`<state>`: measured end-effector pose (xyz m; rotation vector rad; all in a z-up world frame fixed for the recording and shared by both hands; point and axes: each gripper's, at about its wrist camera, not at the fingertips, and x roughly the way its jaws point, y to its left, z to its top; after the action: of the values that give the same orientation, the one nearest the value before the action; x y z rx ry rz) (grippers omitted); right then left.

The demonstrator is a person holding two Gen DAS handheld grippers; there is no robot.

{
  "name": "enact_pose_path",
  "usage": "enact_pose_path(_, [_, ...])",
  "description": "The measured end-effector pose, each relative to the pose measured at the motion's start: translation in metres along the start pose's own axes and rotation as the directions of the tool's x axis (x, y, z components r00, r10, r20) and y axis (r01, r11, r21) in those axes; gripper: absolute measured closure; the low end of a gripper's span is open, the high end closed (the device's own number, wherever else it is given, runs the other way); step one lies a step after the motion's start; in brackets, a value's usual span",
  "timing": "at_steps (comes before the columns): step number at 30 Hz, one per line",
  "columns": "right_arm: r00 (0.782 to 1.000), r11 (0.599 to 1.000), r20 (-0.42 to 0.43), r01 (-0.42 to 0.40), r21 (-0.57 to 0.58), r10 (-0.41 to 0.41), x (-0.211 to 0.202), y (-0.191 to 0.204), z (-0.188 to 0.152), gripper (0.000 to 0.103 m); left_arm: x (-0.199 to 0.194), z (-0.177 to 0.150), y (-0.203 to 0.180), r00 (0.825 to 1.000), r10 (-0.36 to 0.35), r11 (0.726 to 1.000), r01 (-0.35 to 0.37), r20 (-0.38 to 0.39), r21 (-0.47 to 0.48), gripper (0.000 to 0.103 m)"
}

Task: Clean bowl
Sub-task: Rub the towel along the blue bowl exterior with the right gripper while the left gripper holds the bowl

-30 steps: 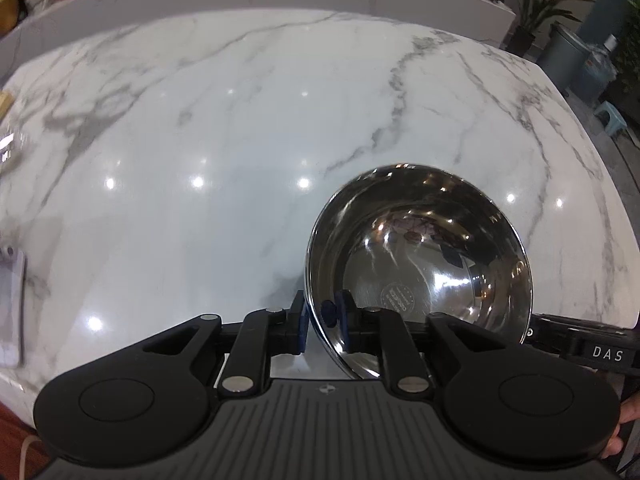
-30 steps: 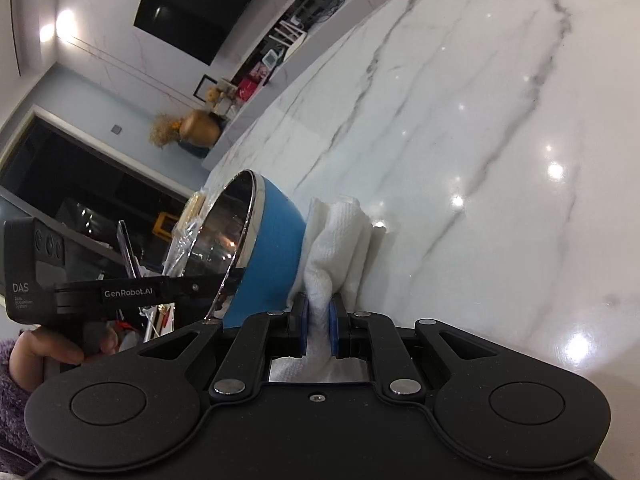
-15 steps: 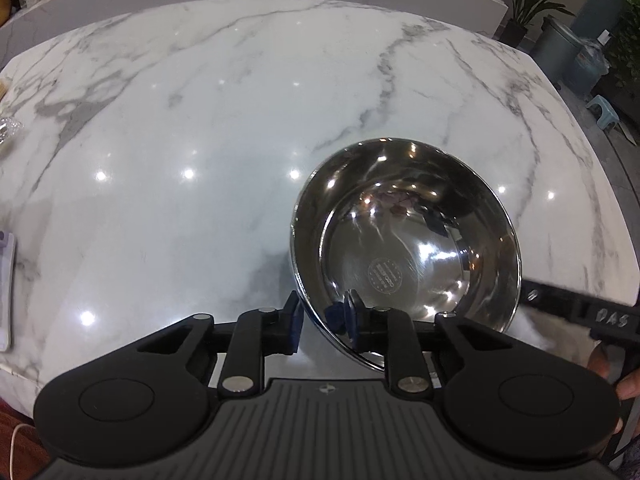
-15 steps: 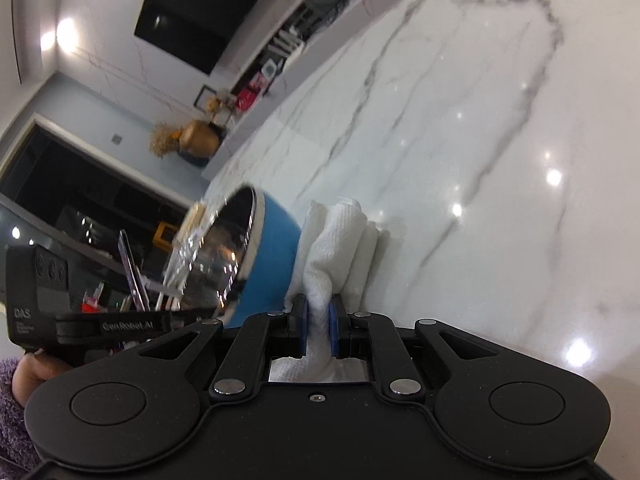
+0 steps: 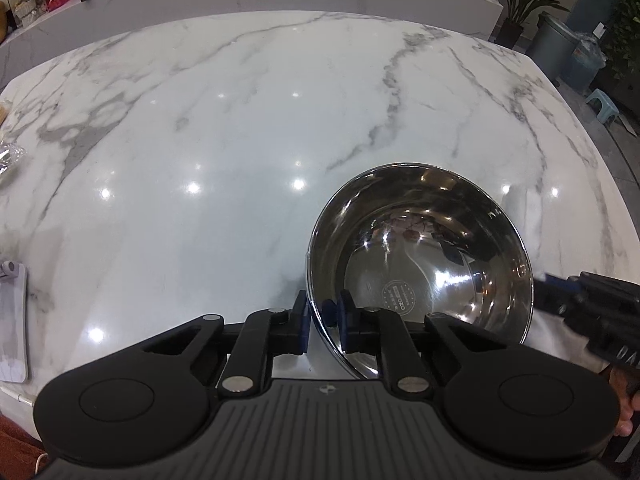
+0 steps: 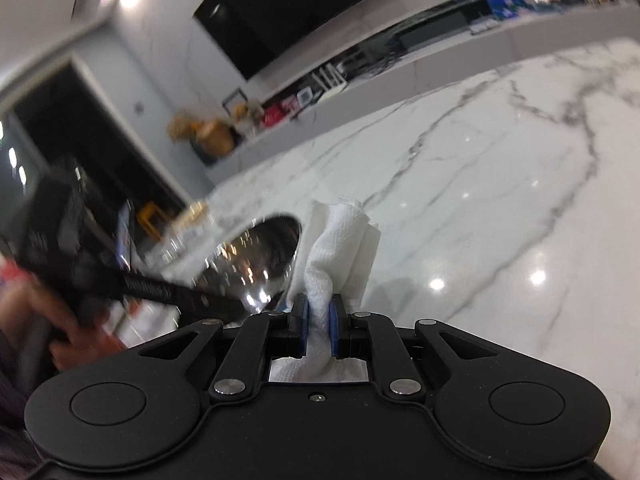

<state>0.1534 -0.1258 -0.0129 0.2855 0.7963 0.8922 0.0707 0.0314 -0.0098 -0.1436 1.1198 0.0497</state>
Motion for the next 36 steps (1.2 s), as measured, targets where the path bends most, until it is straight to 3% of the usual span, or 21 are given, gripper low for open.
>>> enact_pose_path(10, [0.993, 0.995, -0.102, 0.044, -0.089, -0.053, 0.016, 0.010, -0.015, 0.093, -0.001, -0.001, -0.001, 1.000, 0.000, 1.000, 0.000, 0.008, -0.015, 0.091])
enact_pose_path(17, [0.993, 0.996, -0.110, 0.038, -0.078, -0.047, 0.024, 0.010, -0.017, 0.093, 0.002, -0.009, -0.004, 0.999, -0.025, 0.998, 0.023, -0.032, -0.062, 0.080])
enact_pose_path(28, [0.994, 0.997, -0.097, 0.033, -0.064, -0.039, 0.023, 0.008, -0.016, 0.093, -0.001, -0.007, -0.003, 1.000, -0.005, 1.000, 0.005, -0.020, -0.018, 0.085])
enact_pose_path(32, [0.997, 0.993, -0.046, -0.053, 0.104, 0.058, 0.015, -0.013, -0.014, 0.093, -0.001, -0.008, -0.002, 1.000, 0.000, 1.000, -0.001, -0.018, -0.010, 0.085])
enact_pose_path(36, [0.976, 0.900, 0.068, -0.217, 0.377, 0.207, 0.008, -0.048, -0.015, 0.093, -0.001, -0.008, -0.002, 1.000, -0.009, 1.000, 0.009, -0.017, -0.006, 0.086])
